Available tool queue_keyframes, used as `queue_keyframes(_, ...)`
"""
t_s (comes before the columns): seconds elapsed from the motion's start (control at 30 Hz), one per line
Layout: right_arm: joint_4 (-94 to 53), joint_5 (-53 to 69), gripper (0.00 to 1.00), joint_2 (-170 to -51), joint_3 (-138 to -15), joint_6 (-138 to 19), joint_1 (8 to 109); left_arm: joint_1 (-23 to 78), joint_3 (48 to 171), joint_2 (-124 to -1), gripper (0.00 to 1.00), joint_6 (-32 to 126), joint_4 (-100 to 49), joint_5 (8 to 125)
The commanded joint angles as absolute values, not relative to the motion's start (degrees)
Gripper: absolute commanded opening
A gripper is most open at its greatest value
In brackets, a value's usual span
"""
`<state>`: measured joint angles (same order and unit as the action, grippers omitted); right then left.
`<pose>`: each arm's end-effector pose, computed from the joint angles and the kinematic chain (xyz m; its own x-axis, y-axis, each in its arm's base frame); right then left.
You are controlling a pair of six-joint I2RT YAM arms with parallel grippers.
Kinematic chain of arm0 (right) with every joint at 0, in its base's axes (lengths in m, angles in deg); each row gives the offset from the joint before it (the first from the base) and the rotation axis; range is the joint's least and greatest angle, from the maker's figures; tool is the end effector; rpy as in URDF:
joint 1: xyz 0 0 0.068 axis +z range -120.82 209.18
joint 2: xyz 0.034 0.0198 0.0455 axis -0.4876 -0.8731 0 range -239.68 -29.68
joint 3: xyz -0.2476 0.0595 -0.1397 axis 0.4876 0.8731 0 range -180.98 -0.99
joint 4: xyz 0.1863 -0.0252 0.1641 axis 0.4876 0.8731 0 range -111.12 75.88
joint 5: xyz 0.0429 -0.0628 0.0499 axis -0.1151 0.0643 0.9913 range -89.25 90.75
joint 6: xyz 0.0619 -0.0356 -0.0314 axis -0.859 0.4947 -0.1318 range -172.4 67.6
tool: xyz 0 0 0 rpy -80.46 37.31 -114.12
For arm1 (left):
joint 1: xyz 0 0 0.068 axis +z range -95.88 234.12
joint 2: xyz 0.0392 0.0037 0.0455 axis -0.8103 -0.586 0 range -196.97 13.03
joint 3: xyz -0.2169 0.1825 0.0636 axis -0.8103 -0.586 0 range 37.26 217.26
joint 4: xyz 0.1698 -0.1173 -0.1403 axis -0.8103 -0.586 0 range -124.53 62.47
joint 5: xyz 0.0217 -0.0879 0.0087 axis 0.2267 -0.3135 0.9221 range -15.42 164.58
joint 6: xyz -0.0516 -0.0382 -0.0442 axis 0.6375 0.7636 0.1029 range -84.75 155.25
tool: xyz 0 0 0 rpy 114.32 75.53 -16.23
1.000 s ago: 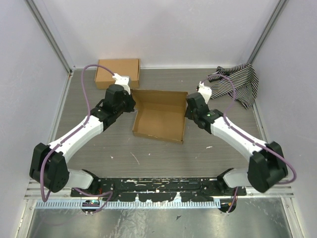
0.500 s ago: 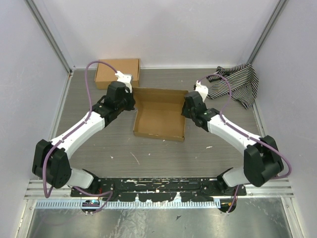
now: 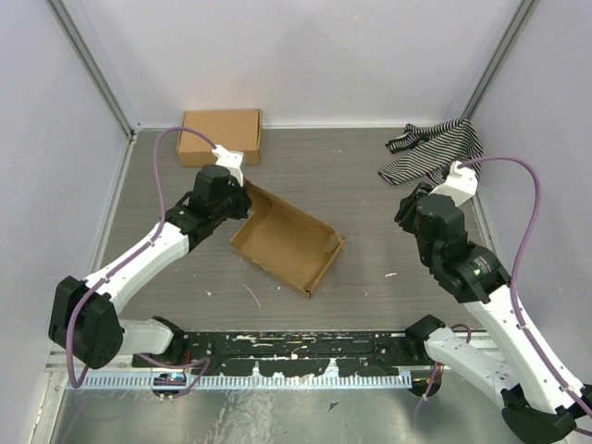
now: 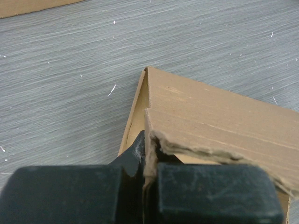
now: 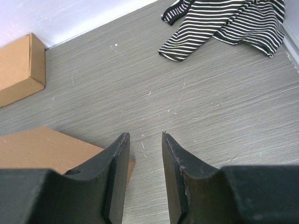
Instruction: Fold the paper box
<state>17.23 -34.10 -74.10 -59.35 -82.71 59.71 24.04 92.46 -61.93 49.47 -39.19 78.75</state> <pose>0.1457 0.0417 0.3719 -0.2914 0.3089 -0.9053 0.2067 0.9444 0.2557 0.2668 -0.1488 0.2908 -0.5469 0.0338 -0.8365 0.3220 0.9308 -0.1729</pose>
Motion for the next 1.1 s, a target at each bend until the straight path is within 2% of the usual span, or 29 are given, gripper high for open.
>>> queue_keyframes(0.0,22.3,-35.5,0.39,-75.4,-64.8,-83.4,59.7,24.1,90.5,-59.3,0.09,49.3,-40.5,78.2)
queue_keyframes(0.03,22.5,-33.7,0.39,-76.4,-65.8,-83.7,59.7,24.1,90.4,-58.2,0.14,48.9,-41.3,78.1)
queue_keyframes(0.13,22.6,-28.5,0.38,-80.0,-68.3,-84.5,59.7,24.1,91.4,-56.4,0.37,48.6,-46.0,79.7)
queue_keyframes(0.2,21.6,-24.4,0.38,-82.2,-68.9,-84.7,59.7,24.1,92.9,-55.2,0.48,48.6,-50.8,82.0)
queue_keyframes(0.53,11.5,-9.1,0.35,-91.5,-66.8,-85.5,61.5,24.1,97.3,-43.6,0.52,51.1,-71.4,93.0)
queue_keyframes(0.77,9.6,-10.2,0.35,-98.1,-66.0,-87.2,68.1,24.2,97.0,-35.3,0.64,54.3,-75.2,96.9)
queue_keyframes(1.07,8.2,-8.2,0.33,-99.4,-59.9,-92.0,71.1,24.2,102.8,-48.1,0.65,52.2,-71.9,88.4)
